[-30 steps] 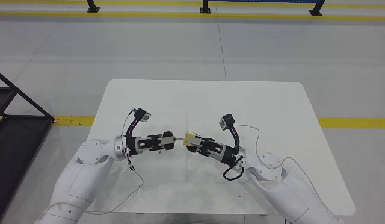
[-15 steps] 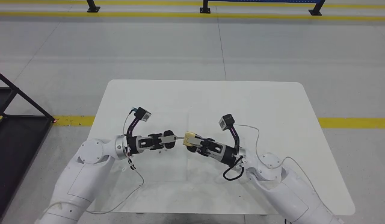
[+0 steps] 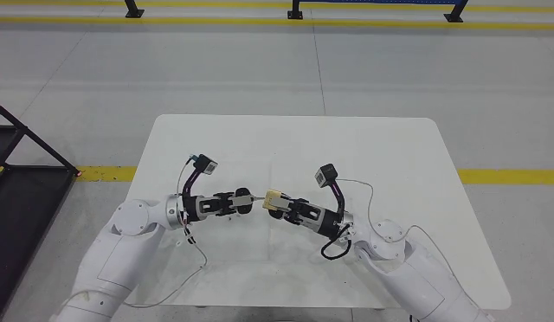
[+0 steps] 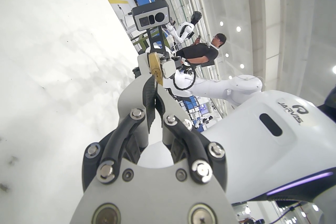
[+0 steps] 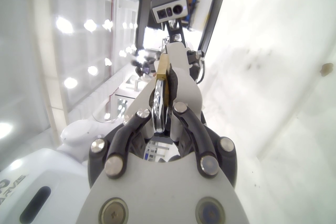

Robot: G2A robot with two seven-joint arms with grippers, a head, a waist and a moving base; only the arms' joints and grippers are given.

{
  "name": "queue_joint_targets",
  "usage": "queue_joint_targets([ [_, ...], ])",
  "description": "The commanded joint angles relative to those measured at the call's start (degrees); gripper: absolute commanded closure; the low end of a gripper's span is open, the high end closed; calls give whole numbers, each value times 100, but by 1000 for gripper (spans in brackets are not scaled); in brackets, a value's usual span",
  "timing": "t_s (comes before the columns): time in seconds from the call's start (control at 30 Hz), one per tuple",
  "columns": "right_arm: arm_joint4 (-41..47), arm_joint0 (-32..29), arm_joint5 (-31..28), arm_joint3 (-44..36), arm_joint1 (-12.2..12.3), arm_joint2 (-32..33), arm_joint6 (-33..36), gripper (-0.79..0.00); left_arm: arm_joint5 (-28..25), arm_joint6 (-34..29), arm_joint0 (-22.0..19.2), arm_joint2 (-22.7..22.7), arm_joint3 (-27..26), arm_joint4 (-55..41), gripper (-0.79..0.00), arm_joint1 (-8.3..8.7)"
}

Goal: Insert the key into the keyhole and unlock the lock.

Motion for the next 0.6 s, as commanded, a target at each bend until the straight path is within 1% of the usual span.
queue_joint_targets([
  [0.0,0,0,0,0,0,0,0,0,-47,-62,71,-113,8,-65,0,27],
  [0.07,0,0,0,0,0,0,0,0,-76,-103,139,-242,5,-123,0,54],
  [0.17,0,0,0,0,0,0,0,0,-71,-334,280,-454,-106,-322,0,107],
  [0.23,0,0,0,0,0,0,0,0,212,-659,315,-531,-216,-571,0,145],
  [0.5,0,0,0,0,0,0,0,0,212,-659,315,-531,-216,-571,0,145],
  [0.57,-120,-8,47,1,2,18,-78,0,212,-659,315,-531,-216,-571,0,145],
])
